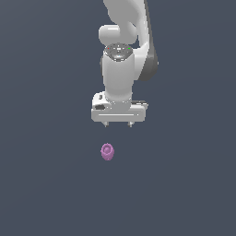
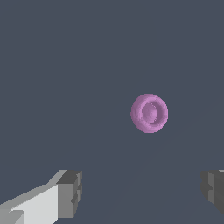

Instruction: Pick up the object and move it to a goal position.

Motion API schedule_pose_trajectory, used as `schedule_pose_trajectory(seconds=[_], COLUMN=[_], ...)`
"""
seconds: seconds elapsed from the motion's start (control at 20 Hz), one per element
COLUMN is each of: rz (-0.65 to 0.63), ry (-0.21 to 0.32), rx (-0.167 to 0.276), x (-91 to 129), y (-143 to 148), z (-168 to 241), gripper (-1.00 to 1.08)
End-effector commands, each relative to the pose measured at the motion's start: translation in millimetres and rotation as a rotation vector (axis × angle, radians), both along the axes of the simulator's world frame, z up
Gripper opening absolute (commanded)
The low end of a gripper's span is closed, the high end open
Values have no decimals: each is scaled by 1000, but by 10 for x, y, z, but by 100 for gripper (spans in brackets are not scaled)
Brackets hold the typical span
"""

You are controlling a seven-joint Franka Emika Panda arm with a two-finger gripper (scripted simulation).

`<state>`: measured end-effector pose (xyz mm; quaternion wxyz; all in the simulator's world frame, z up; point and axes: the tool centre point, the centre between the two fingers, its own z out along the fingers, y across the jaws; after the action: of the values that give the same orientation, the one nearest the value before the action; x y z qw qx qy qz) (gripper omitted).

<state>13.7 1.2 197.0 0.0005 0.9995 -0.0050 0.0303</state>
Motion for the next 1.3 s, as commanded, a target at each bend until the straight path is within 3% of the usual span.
schedule_pose_trajectory(seconds=[0.0, 0.55, 1.25], rz=[0, 68, 79], ry=[0, -28, 3], rx=[0, 11, 5], x=[0, 57, 258], y=[0, 250, -8], z=[0, 165, -190], gripper=[100, 100, 100])
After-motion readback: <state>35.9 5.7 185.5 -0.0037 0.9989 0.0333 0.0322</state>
